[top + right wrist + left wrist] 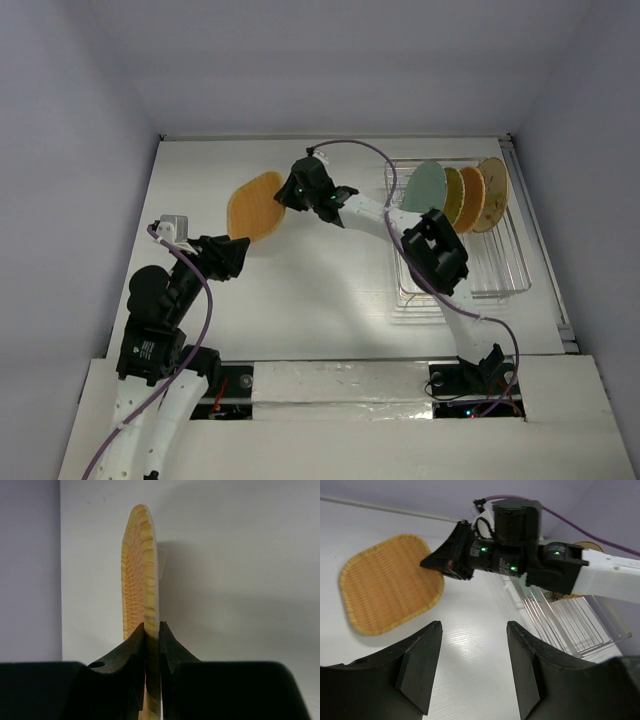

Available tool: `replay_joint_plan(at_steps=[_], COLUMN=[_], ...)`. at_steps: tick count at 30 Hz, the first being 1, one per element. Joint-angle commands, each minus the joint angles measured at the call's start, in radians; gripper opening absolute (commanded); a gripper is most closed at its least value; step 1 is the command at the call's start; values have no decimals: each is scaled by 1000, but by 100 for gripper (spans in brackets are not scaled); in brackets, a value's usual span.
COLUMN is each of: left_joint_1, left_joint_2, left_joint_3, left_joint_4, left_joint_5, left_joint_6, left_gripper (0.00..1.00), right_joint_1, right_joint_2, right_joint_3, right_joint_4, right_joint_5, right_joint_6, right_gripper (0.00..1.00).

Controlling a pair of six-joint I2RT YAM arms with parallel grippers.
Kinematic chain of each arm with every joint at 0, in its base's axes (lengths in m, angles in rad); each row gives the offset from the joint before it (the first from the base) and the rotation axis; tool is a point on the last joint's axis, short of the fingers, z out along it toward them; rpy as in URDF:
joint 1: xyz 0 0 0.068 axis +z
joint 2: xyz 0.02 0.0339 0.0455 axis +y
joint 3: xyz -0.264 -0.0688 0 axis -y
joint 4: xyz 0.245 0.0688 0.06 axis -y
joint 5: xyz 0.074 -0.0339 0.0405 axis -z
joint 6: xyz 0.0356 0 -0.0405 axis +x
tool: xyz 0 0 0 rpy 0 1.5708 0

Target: Unload the plates from the dish rack

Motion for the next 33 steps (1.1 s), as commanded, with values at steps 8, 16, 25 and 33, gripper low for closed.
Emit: replay_joint_plan(at_steps=[8,16,25,33], left_joint_1=[-4,-4,-4,-4], left_joint_2=[-8,-5,-3,0], left_joint_3=[2,0,0,0], left_joint_4=[32,34,34,35], left_joint_5=[1,5,5,-1], left_joint_6=[-1,-1,-3,-3], left_gripper=[52,52,51,21], right_joint_1=[55,55,-47,-273], right_joint_2=[132,30,-384,-868], right_joint_3=[179,133,-132,-500], right_joint_4=[26,-33,-119,-296], right_joint_5=[-74,-20,170,354], right_joint_6=[135,27,-280,-486], right_gripper=[66,94,22,0])
